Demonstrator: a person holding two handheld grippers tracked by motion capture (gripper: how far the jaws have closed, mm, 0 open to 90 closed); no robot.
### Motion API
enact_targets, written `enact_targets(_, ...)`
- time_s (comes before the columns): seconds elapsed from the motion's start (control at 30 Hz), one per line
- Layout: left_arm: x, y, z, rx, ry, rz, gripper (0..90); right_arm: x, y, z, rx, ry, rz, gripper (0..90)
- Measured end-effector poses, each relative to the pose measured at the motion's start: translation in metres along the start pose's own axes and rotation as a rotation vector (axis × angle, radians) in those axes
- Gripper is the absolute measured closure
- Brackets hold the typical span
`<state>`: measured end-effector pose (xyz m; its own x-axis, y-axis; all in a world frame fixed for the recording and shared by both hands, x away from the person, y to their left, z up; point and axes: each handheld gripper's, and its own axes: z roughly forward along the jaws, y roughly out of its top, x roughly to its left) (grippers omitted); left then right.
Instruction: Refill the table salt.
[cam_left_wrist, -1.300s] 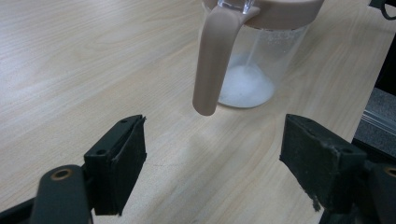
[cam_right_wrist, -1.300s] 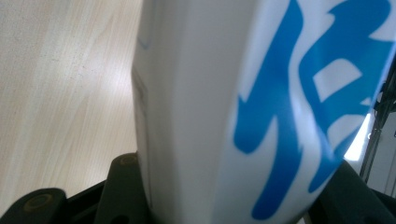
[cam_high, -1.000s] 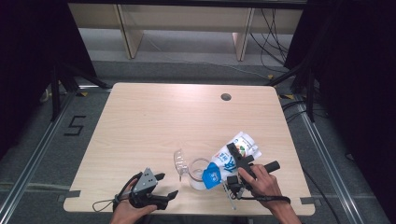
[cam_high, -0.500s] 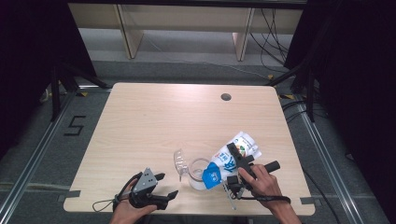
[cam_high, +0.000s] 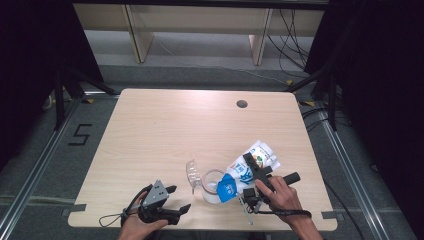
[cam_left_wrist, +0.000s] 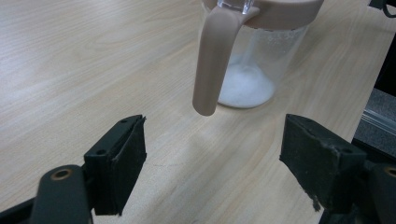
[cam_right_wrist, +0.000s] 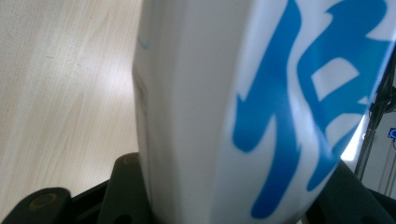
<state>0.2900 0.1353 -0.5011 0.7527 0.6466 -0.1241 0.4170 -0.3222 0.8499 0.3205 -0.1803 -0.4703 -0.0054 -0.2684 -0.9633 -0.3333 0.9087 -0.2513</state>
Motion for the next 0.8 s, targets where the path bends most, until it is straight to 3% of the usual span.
enact_targets(0.03,0.0001,0.0,0.0,0.0,0.0,0.0,21.8,0.0044,-0.0003,-0.0015,0.021,0.007,0.059,53.8)
enact_targets(0.1,0.0011,0.0001,-0.0006,0.011,0.005,0.012,21.8,0.002,-0.0004,-0.0004,0.009,0.007,0.031,54.1)
enact_targets(0.13,0.0,0.0,0.0,0.0,-0.001,-0.001,21.8,0.0026,-0.0005,-0.0008,0.013,0.006,0.037,54.2)
enact_targets(0.2,0.0,0.0,0.0,0.0,0.0,0.0,21.8,-0.0003,-0.0001,-0.0001,0.002,0.0,-0.007,54.3)
enact_targets(0.33,0.0,0.0,0.0,0.0,0.0,0.0,21.8,0.0017,0.0,-0.0015,0.02,0.013,0.026,54.4)
enact_targets(0.8,0.0005,0.0001,-0.0004,0.005,0.002,0.005,21.8,0.0012,-0.0001,-0.0015,0.021,0.012,0.021,54.8)
